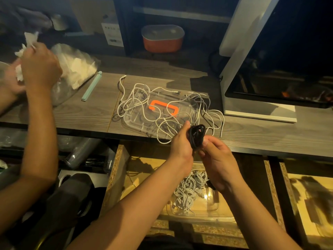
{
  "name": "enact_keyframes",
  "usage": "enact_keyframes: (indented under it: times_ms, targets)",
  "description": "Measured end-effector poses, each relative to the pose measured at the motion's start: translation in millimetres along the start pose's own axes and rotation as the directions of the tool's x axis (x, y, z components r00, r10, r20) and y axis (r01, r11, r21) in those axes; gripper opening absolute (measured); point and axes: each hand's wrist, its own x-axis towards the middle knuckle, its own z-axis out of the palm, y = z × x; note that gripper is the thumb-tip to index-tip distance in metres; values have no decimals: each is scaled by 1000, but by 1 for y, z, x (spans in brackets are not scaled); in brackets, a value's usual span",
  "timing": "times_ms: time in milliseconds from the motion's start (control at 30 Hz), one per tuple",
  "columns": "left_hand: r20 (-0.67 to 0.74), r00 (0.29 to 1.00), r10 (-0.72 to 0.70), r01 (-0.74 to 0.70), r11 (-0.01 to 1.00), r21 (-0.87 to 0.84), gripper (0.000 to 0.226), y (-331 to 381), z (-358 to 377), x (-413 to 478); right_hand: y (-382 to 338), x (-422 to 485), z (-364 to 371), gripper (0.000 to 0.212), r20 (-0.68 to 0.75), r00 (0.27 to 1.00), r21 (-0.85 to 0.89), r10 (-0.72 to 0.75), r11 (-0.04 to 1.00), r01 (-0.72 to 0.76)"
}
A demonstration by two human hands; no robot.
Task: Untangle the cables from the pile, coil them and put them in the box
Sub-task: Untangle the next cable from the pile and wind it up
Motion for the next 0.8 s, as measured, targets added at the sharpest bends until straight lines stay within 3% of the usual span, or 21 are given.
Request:
enact_keyframes:
  times_ms: [100,200,367,433,500,567,633,800]
  targets:
    - [-95,991,97,-94,995,39,34,0,6,-10,0,-3,10,27,-7,1000,47,-5,999,6]
    - [-210,947,244,-215,965,151,27,2,7,-15,1,-5,15,24,-19,997,-111,-74,991,71]
    - [-230,863,449,-343,856,386,39,8,-3,-7,-10,-5,10,25,92,990,-303,-106,944,129]
    - [-208,833,513,-384,806,450,44,6,-9,2,-14,-3,7,33,61,984,-383,-167,907,178]
    - [-160,797,582,-420,725,546,46,2,-15,7,-18,0,4,41,143,942,-560,-303,760,329]
    - [-97,782,616,-430,644,633,48,-2,-18,11,-19,5,0,37,312,880,-716,-358,520,465]
    - [-52,784,618,-422,592,686,49,-5,-18,15,-17,11,-3,29,360,856,-797,-372,354,489]
    - [22,787,617,-437,532,726,50,-9,-20,20,-18,20,-4,19,410,831,-854,-376,162,495]
